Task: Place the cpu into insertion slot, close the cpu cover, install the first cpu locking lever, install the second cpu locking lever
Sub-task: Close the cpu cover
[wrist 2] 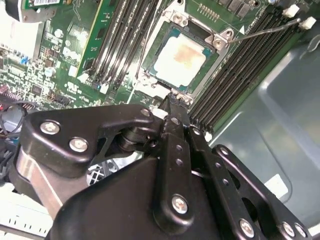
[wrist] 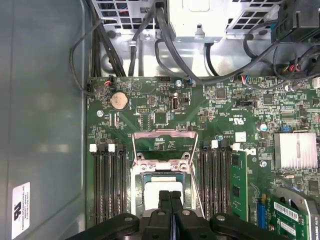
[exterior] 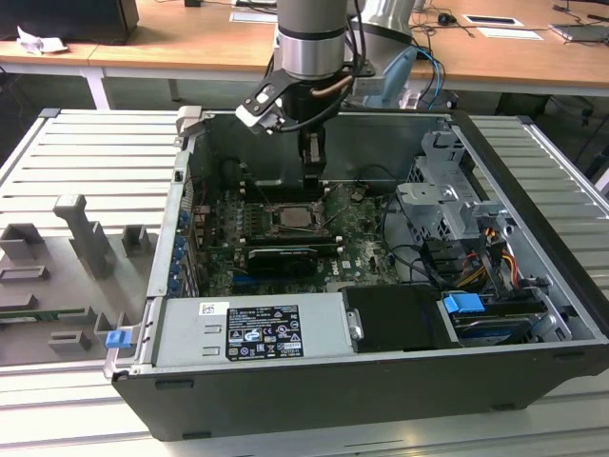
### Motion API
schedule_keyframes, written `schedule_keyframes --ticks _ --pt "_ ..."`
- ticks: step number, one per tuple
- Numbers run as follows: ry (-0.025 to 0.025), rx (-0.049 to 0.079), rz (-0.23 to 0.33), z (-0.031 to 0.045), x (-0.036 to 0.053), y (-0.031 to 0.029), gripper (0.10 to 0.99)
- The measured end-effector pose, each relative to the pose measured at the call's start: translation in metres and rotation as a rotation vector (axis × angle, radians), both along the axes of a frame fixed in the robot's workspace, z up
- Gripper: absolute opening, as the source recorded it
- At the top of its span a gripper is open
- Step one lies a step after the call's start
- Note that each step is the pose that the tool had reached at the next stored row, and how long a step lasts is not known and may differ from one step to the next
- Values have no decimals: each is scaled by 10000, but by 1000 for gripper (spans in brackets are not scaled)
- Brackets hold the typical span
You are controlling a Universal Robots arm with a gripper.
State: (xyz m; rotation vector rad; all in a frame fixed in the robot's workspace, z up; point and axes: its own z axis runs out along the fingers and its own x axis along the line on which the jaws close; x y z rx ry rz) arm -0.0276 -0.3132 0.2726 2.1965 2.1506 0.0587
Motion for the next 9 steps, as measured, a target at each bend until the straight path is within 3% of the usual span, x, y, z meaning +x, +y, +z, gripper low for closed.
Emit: schedule_keyframes --ticks 5,9 --pt "11 -2 -1 1 135 -1 106" --pt "11 -2 -2 33 154 0 106"
